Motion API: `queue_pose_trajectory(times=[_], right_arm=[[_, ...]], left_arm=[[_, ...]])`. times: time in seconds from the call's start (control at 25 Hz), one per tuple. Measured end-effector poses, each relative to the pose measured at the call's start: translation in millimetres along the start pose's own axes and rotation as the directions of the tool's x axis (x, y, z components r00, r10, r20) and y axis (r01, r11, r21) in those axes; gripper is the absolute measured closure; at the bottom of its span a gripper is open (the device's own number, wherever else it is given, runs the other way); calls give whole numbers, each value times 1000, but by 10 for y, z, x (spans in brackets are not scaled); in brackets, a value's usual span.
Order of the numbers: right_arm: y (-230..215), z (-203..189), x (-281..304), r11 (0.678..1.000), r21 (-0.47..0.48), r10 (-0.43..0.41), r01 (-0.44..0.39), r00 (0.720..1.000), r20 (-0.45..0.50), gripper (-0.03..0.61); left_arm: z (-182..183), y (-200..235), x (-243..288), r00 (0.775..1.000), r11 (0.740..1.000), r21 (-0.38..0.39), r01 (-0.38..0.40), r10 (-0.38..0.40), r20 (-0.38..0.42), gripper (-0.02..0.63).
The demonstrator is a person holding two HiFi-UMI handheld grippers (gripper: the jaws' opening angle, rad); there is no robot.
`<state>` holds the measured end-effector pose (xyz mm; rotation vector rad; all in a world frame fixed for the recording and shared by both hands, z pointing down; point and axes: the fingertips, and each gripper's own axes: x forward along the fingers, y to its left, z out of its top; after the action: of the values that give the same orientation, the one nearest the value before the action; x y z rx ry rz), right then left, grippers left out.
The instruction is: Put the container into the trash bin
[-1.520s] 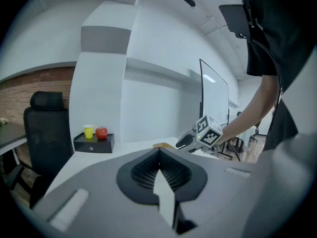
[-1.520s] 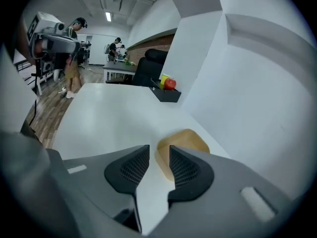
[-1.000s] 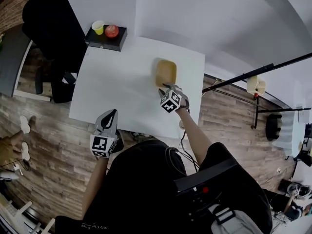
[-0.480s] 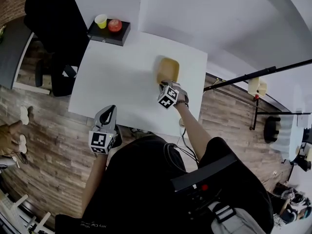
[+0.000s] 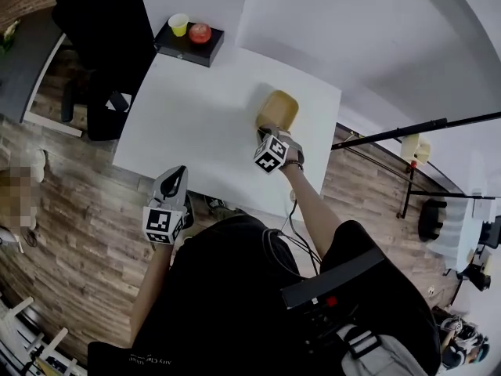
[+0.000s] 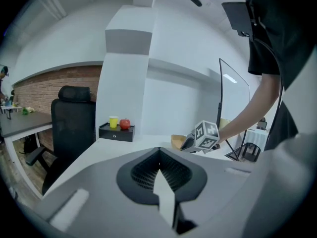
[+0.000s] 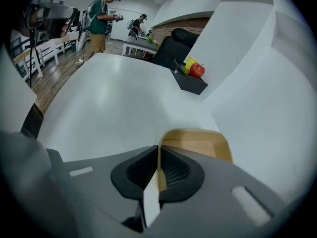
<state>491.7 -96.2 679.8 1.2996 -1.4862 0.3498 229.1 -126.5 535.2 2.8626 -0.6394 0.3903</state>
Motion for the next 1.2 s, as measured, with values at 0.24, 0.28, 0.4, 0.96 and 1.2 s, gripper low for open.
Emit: queue_pose_trajectory(times=[0.24,0.28,0.4,0.96,1.2], right_arm=[[248,445,-125,996,-86,24,-19,998,56,546],[303,521,-147,994,-103,31,-24,997,65,546],[519,773,-199,988,-147,57,-43,994,95,546],[2227,2261,-576,880,-450,286,-149,924,254,546],[3264,2384,-755,787,-574,428,-226,870,244,545]], left_arm=[[-31,103,-268,999,999,-17,-49,49,17,615],[-47,120,-317,998,998,-25,-59,60,18,615],[-100,213,-503,995,995,-42,-94,95,21,615],[-667,755,-1913,924,911,-163,-379,383,-9,617],[-959,682,-2467,880,861,-190,-473,471,-56,615]])
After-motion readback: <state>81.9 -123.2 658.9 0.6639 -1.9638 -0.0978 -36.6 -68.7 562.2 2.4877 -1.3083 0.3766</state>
